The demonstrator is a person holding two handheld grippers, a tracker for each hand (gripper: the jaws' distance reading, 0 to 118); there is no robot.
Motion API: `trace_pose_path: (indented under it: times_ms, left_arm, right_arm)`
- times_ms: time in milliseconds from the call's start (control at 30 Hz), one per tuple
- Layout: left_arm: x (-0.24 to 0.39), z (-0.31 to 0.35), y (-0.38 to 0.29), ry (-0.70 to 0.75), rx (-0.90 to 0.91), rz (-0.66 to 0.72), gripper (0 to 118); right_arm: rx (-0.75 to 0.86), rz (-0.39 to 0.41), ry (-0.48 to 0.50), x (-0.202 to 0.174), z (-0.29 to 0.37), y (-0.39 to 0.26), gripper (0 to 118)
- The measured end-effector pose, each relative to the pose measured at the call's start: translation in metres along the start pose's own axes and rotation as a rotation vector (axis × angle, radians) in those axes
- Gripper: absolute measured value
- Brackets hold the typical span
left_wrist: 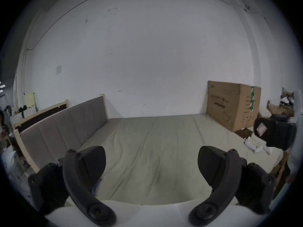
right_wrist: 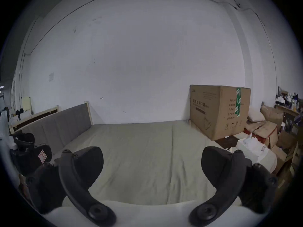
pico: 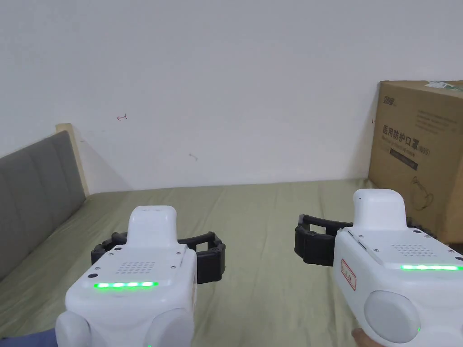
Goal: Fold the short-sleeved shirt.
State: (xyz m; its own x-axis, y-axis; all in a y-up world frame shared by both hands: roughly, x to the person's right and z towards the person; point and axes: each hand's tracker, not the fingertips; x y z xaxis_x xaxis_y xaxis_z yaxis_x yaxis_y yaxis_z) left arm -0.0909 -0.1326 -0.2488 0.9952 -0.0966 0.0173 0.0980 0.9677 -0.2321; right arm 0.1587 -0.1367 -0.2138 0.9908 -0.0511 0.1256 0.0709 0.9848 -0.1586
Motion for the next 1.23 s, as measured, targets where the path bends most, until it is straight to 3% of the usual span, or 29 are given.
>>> trace_pose_path:
  times_ms: [267, 400, 567, 833, 967, 1233]
  left_arm:
    - [0.001, 0.002, 0.0, -0.004, 0.026, -0.002, 114]
    - [0.004, 0.004, -0.003, 0.019, 0.035, -0.027, 114]
    - [0.005, 0.004, -0.004, -0.064, 0.047, -0.01, 114]
    - [0.008, 0.001, -0.003, -0.028, 0.066, -0.019, 114]
    - [-0.001, -0.003, -0.001, -0.074, 0.04, 0.053, 114]
    - [-0.001, 0.0, -0.002, -0.012, 0.089, 0.021, 115]
  right_arm:
    - [0.039, 0.039, -0.012, -0.006, 0.0, 0.001, 118]
    - [0.029, 0.023, -0.002, -0.004, -0.002, -0.001, 117]
    - [0.016, 0.033, -0.012, -0.004, -0.003, -0.005, 117]
    - [0.01, 0.041, -0.018, -0.003, -0.006, -0.006, 117]
    - [0.011, 0.036, -0.018, -0.003, -0.006, -0.005, 117]
    - [0.011, 0.031, -0.022, -0.001, -0.009, -0.006, 117]
